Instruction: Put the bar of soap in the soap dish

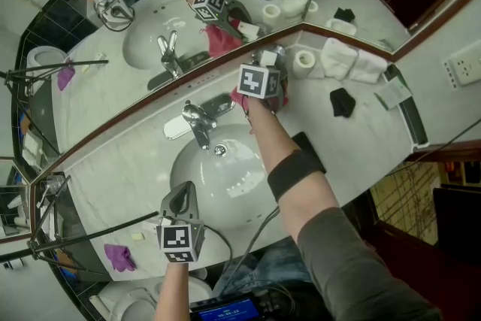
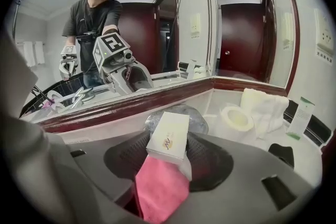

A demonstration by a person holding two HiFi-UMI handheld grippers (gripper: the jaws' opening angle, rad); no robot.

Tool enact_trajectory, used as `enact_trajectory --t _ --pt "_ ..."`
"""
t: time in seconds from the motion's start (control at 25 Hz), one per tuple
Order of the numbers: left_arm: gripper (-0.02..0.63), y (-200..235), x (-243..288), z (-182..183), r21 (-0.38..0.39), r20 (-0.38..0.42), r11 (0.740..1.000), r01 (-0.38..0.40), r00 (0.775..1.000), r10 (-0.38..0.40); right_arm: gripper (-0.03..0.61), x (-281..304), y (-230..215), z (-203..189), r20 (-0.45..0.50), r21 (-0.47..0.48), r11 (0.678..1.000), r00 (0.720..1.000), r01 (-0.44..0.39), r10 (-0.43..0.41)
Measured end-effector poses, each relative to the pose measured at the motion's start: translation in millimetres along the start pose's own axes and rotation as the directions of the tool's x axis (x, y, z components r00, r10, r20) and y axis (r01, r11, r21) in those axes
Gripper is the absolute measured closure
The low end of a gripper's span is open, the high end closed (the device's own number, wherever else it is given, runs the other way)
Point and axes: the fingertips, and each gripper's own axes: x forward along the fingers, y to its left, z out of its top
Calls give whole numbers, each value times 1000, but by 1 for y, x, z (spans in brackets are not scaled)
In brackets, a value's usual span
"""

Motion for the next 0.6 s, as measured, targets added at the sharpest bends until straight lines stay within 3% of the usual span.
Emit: enact_trajectory --t 0.6 --pt "614 -11 -4 11 8 20 1000 6 1000 -6 363 -15 -5 1 -67 -21 994 992 -106 104"
